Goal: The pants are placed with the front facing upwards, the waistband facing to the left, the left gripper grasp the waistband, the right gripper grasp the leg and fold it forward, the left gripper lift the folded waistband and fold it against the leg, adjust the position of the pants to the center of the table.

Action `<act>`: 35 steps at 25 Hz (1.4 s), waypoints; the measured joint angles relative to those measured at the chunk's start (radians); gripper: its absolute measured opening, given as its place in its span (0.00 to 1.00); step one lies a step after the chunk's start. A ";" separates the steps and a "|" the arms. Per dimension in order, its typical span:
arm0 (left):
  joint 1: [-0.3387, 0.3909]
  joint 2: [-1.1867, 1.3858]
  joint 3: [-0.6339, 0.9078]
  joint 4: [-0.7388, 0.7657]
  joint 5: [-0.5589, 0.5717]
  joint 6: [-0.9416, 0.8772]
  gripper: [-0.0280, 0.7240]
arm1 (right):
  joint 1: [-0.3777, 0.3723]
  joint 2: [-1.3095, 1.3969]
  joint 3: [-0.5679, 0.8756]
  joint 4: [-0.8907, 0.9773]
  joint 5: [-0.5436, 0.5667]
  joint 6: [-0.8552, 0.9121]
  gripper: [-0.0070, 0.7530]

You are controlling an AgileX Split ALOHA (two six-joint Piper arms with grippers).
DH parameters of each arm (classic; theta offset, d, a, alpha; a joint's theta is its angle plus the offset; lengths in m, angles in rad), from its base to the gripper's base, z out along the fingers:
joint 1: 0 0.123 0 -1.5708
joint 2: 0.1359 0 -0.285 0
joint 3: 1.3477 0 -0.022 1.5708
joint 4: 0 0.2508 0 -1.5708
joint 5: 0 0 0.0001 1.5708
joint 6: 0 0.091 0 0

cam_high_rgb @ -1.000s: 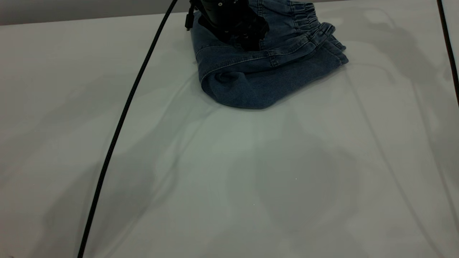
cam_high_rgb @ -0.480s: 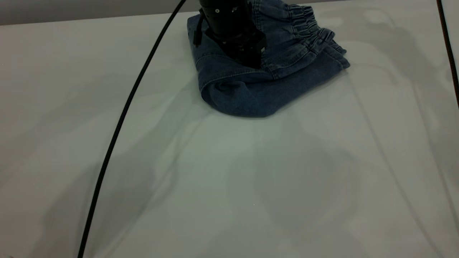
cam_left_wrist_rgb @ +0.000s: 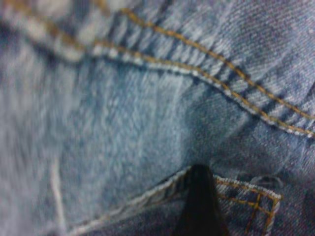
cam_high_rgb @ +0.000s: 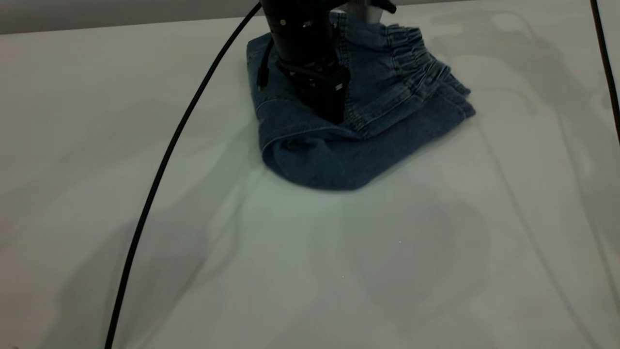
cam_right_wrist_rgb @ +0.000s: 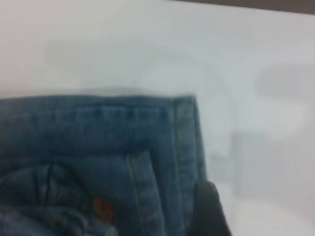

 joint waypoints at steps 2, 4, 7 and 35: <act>0.000 0.000 0.000 0.010 0.032 0.037 0.70 | 0.000 0.000 0.000 0.000 0.000 0.000 0.55; 0.000 0.000 0.000 0.010 0.041 0.073 0.70 | 0.000 0.000 0.000 0.000 0.000 -0.001 0.55; 0.000 0.000 0.000 0.010 0.041 0.135 0.70 | 0.000 0.000 0.000 0.000 0.000 -0.003 0.55; 0.005 -0.035 -0.527 0.136 0.042 -0.360 0.69 | -0.001 -0.145 0.008 -0.019 0.000 -0.002 0.55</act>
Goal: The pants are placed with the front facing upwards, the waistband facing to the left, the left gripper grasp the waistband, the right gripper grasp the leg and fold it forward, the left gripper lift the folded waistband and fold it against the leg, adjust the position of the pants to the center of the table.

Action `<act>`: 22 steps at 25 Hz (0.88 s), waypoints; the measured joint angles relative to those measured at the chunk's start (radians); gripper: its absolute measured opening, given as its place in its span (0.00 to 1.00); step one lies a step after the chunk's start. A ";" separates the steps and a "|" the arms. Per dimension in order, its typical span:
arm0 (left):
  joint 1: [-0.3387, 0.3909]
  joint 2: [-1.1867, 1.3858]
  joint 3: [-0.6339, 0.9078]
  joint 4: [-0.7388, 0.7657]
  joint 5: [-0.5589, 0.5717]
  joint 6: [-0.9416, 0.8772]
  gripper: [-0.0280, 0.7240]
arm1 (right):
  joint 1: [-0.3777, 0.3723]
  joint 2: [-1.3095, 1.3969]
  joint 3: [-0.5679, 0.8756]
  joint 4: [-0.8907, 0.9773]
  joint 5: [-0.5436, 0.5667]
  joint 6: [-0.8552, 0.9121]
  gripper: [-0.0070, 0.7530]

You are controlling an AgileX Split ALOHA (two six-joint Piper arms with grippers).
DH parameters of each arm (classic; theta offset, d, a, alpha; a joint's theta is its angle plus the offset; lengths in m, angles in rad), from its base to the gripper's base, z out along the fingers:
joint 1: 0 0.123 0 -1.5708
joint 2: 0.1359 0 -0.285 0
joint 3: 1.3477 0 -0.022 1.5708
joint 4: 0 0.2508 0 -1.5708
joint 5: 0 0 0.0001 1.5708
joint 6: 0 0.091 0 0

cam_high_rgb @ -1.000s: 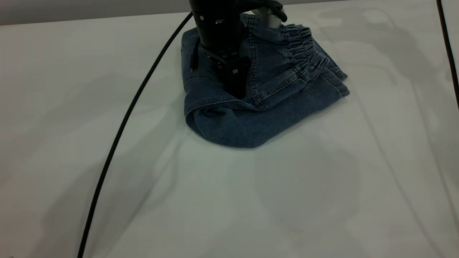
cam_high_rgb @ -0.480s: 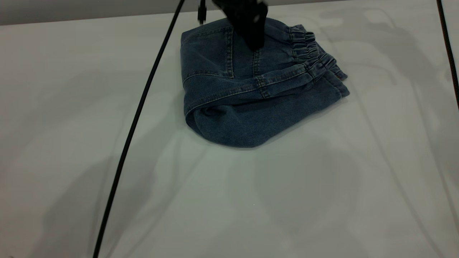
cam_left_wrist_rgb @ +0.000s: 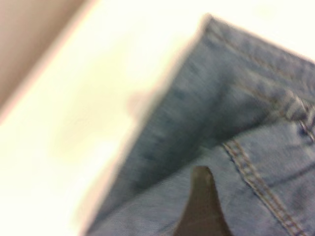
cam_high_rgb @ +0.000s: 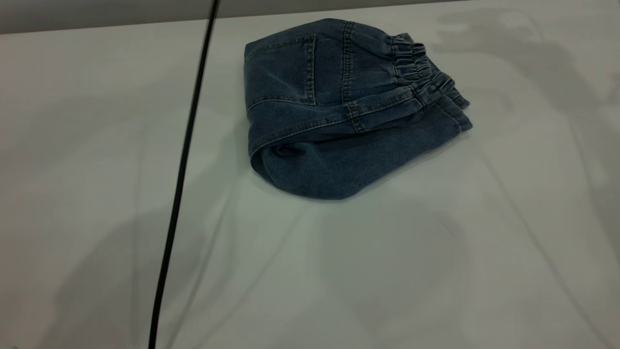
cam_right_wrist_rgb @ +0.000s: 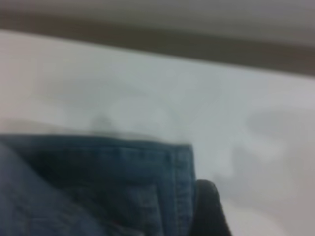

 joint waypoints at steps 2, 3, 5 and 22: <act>0.000 -0.041 -0.011 0.044 0.000 0.000 0.69 | 0.000 -0.063 0.026 0.013 0.001 0.000 0.55; 0.000 -0.058 -0.011 0.069 0.000 0.001 0.69 | 0.000 -0.097 0.044 0.013 0.001 0.000 0.55; 0.000 -0.101 -0.011 0.111 0.000 -0.009 0.69 | 0.000 -0.161 0.078 0.017 0.002 0.002 0.55; 0.000 -0.545 0.138 0.369 -0.003 -0.168 0.69 | 0.001 -0.814 0.459 0.023 0.001 0.023 0.55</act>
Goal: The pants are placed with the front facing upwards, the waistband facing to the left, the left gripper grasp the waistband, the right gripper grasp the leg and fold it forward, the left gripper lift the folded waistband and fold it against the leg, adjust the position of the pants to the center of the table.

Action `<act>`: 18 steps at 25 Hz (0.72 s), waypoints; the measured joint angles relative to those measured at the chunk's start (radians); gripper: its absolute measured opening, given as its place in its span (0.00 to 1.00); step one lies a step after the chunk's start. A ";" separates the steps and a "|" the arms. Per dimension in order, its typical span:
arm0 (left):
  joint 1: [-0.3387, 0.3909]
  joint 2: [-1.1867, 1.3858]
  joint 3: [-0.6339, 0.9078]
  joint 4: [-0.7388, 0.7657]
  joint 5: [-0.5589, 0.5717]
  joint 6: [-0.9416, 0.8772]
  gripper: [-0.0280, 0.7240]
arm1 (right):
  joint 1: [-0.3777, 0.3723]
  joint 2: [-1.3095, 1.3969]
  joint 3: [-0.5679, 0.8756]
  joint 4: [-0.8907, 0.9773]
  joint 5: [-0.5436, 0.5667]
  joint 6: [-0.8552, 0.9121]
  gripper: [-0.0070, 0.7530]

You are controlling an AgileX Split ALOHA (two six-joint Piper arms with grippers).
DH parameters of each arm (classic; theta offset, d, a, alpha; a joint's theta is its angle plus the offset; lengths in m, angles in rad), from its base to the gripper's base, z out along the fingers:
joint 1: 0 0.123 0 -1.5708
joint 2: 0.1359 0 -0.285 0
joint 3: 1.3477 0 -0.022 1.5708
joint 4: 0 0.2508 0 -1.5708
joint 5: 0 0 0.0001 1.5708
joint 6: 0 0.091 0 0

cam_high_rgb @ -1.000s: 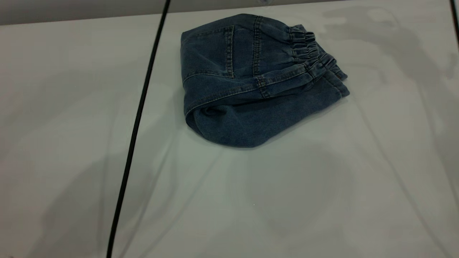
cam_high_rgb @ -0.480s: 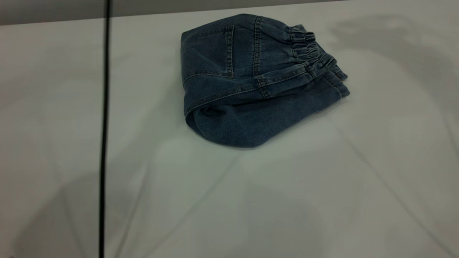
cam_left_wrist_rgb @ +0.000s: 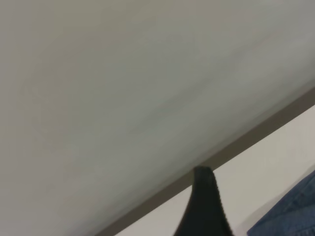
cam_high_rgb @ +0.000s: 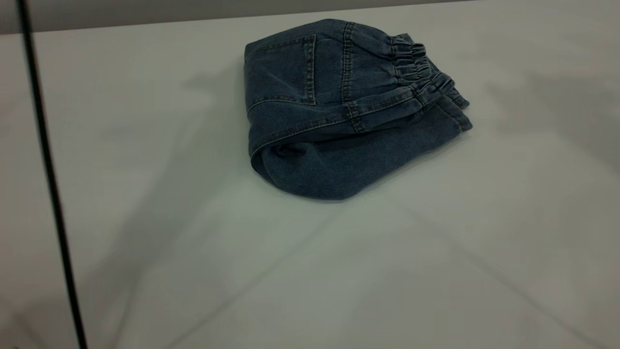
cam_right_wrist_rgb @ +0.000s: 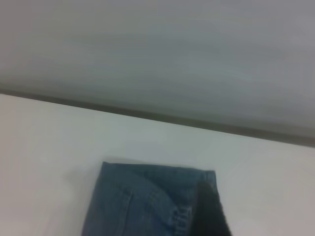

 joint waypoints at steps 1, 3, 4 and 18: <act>0.000 -0.031 0.032 0.003 0.000 -0.014 0.69 | 0.000 -0.046 0.033 0.001 0.000 0.000 0.55; 0.000 -0.090 0.095 0.003 0.000 -0.040 0.69 | 0.000 -0.132 0.097 0.010 0.001 -0.001 0.55; -0.001 -0.124 0.131 0.001 0.000 -0.048 0.69 | 0.000 -0.180 0.133 0.018 0.001 -0.004 0.55; -0.001 -0.683 0.734 -0.105 -0.003 -0.149 0.69 | 0.000 -0.807 0.744 0.061 -0.071 -0.052 0.55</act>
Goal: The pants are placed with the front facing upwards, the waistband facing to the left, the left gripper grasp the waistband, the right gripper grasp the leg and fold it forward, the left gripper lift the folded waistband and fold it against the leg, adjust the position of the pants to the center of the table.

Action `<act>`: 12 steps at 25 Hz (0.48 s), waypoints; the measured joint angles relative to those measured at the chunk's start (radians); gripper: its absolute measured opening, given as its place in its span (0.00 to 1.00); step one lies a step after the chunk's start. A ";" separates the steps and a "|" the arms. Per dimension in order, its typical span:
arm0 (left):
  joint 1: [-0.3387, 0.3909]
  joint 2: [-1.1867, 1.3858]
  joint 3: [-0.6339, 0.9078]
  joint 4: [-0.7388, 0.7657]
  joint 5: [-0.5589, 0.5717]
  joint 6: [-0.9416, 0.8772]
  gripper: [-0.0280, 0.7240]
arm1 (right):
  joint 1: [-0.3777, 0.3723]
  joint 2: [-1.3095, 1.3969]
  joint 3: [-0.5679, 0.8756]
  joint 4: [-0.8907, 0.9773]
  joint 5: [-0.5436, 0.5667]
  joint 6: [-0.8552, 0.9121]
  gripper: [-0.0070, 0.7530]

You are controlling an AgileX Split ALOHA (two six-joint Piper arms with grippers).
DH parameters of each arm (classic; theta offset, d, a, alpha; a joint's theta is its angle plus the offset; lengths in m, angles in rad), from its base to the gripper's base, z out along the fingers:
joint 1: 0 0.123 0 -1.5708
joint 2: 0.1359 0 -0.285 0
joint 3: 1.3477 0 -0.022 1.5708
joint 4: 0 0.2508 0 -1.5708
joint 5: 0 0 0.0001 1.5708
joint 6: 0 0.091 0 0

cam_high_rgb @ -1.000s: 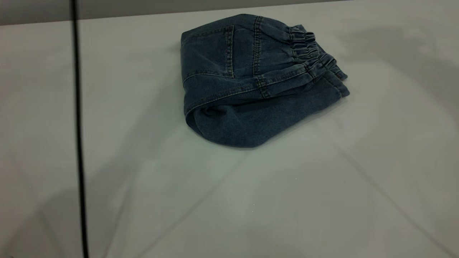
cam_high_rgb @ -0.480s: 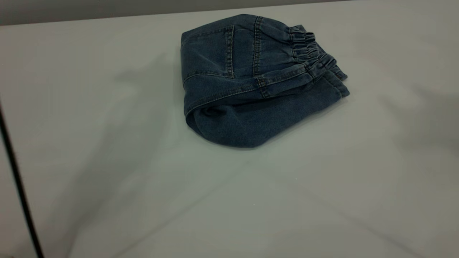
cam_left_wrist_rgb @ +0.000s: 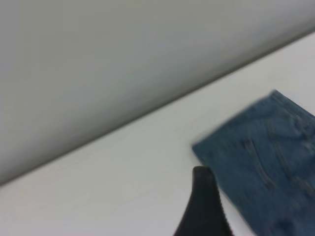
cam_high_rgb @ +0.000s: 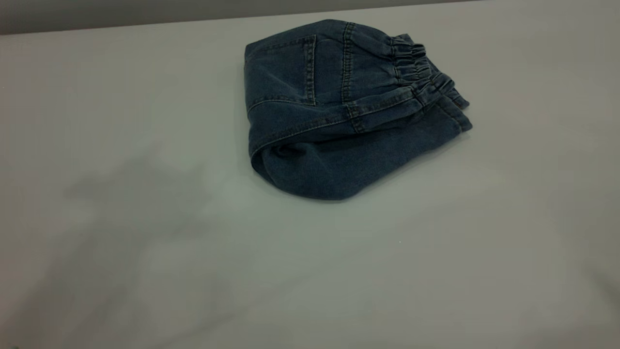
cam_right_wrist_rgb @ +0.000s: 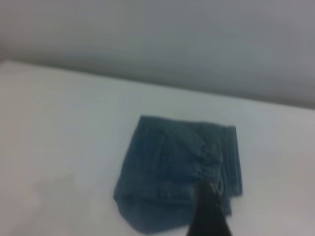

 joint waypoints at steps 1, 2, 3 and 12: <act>0.000 -0.047 0.052 -0.010 0.000 0.000 0.69 | 0.000 -0.044 0.052 0.002 -0.031 -0.001 0.55; 0.000 -0.087 0.097 -0.022 0.000 0.000 0.69 | 0.000 -0.088 0.104 0.002 -0.047 -0.005 0.55; 0.000 -0.135 0.150 -0.030 0.000 0.000 0.69 | 0.000 -0.124 0.147 0.002 -0.063 -0.014 0.55; 0.000 -0.556 0.581 -0.099 0.002 -0.011 0.69 | 0.000 -0.435 0.525 -0.017 -0.054 -0.046 0.55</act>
